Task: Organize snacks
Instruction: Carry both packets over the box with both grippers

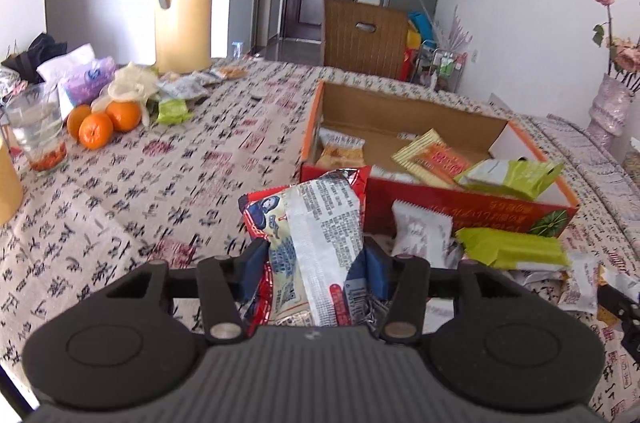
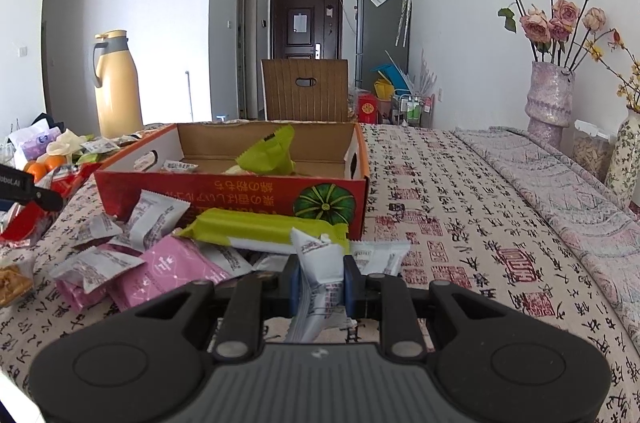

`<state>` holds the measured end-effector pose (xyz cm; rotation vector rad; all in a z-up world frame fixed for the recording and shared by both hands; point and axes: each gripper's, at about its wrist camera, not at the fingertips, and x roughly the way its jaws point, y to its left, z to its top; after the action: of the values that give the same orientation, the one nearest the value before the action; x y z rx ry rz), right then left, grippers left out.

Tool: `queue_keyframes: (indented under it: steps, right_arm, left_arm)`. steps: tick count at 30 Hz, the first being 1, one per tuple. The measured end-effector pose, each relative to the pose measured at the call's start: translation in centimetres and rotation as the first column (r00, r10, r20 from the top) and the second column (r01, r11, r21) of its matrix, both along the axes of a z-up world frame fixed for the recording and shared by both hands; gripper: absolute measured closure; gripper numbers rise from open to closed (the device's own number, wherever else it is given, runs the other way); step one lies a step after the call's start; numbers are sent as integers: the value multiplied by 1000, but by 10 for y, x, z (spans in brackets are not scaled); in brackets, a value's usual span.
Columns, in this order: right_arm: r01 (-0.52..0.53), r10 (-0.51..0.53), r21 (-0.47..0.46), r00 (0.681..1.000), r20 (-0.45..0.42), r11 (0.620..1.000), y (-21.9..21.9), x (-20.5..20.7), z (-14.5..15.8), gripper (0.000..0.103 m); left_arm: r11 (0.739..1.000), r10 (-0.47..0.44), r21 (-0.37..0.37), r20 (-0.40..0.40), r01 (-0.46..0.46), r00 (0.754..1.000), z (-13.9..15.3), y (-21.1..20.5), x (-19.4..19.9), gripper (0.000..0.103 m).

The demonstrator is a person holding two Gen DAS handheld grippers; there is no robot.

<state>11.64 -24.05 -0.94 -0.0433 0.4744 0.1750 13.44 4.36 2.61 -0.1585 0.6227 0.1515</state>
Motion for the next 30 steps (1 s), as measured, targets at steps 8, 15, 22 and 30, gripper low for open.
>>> queue_keyframes:
  steps: [8, 15, 22, 30]
  right_arm:
    - [-11, 11, 7, 999, 49, 1000, 6, 15, 14, 83]
    - [-8, 7, 12, 996, 89, 1000, 6, 47, 28, 83]
    - [-14, 13, 13, 994, 109, 1000, 9, 91, 36, 83]
    - [-22, 18, 41, 994, 103, 999, 14, 145, 37, 83]
  left_arm:
    - [999, -41, 26, 66, 39, 997, 22, -15, 10, 51]
    - [997, -72, 45, 92, 68, 993, 32, -27, 33, 51]
    - [994, -92, 62, 104, 86, 990, 36, -36, 64, 51]
    - [992, -110, 77, 117, 102, 987, 37, -45, 102, 51]
